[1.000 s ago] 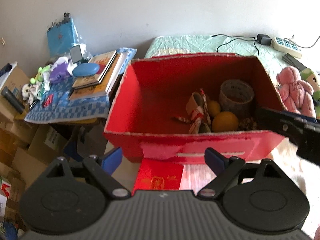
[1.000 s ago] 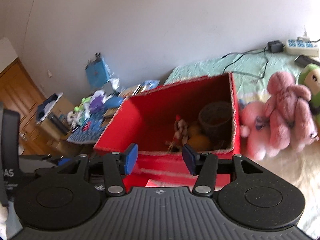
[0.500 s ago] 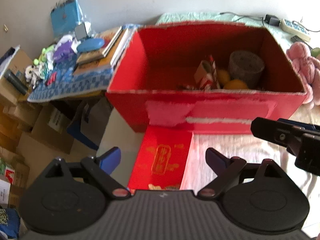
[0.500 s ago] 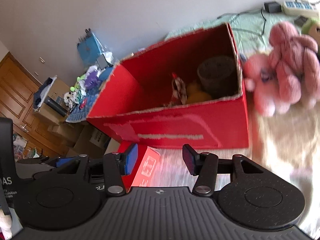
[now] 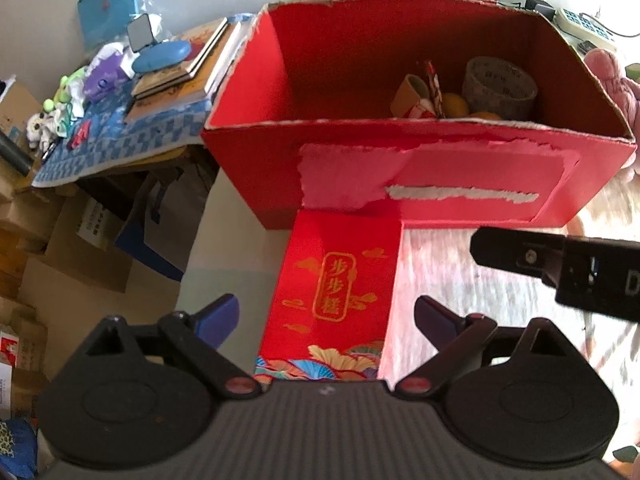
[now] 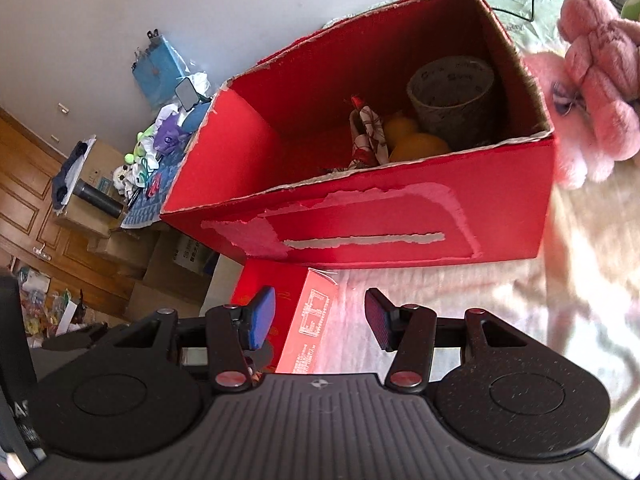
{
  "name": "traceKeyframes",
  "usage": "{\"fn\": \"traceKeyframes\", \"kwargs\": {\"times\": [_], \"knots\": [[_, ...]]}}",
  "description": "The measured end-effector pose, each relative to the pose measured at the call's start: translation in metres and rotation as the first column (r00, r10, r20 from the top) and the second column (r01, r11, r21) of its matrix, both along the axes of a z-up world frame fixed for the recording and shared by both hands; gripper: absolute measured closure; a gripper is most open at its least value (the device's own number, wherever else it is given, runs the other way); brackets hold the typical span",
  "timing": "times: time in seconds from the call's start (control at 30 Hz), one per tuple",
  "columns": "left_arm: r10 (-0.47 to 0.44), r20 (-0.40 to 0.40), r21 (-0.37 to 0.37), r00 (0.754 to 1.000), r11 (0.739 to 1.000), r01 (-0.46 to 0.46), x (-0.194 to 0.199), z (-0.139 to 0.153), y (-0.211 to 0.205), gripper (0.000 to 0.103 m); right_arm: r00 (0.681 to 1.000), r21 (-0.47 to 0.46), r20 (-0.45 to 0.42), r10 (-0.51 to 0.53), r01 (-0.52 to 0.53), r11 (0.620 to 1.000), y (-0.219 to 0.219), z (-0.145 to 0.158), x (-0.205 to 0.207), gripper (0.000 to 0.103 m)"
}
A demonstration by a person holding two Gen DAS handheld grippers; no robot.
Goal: Organize objects
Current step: 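Close the left tool on the red gift box while the right tool grips its other side, then lift the red gift box with the left tool while the right tool carries it too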
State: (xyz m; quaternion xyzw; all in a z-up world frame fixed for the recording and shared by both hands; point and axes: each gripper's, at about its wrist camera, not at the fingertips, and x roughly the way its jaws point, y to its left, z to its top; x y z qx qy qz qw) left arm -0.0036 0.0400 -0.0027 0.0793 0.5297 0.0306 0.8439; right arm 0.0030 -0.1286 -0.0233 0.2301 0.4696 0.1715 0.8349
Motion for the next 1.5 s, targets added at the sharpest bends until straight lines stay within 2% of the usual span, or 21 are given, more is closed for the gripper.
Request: {"fn": "traceKeyframes", "kwargs": {"times": [0.2,0.4,0.47,0.8,1.03,1.2,1.37,1.5], "knots": [[-0.021,-0.033,-0.03,0.999,0.999,0.02,0.004,-0.01,0.013,0.008,0.999,0.031,-0.043,-0.026,0.027,0.999,0.009,-0.006,0.008,0.05],[-0.067,-0.051,-0.063,0.996,0.996,0.063,0.008,-0.018,0.022,0.007,0.998,0.042,-0.051,-0.043,0.045,0.998,0.023,-0.009,0.012,0.049],[-0.079,-0.061,-0.082,0.995,0.994,0.074,0.009,-0.021,0.026,0.002,0.998,0.043,-0.051,-0.045,0.047,0.998,0.029,-0.009,0.014,0.046],[-0.16,-0.082,-0.145,0.984,0.979,0.147,0.015,-0.029,0.032,0.002,0.995,0.043,-0.084,-0.045,0.049,0.998,0.043,-0.018,0.022,0.041],[-0.183,-0.109,-0.173,0.977,0.971,0.162,0.018,-0.036,0.035,0.002,0.994,0.04,-0.111,-0.026,0.03,0.999,0.05,-0.024,0.027,0.039],[-0.167,-0.143,-0.173,0.976,0.975,0.141,0.02,-0.044,0.04,0.002,0.991,0.03,-0.135,0.003,0.001,1.0,0.057,-0.027,0.031,0.037],[-0.148,-0.173,-0.203,0.974,0.973,0.112,0.021,-0.05,0.049,0.002,0.991,-0.011,-0.131,0.042,-0.043,0.999,0.065,-0.027,0.033,0.038],[-0.151,-0.18,-0.193,0.972,0.974,0.116,0.021,-0.053,0.049,0.002,0.988,-0.043,-0.143,0.064,-0.071,0.997,0.068,-0.028,0.033,0.038]]}}
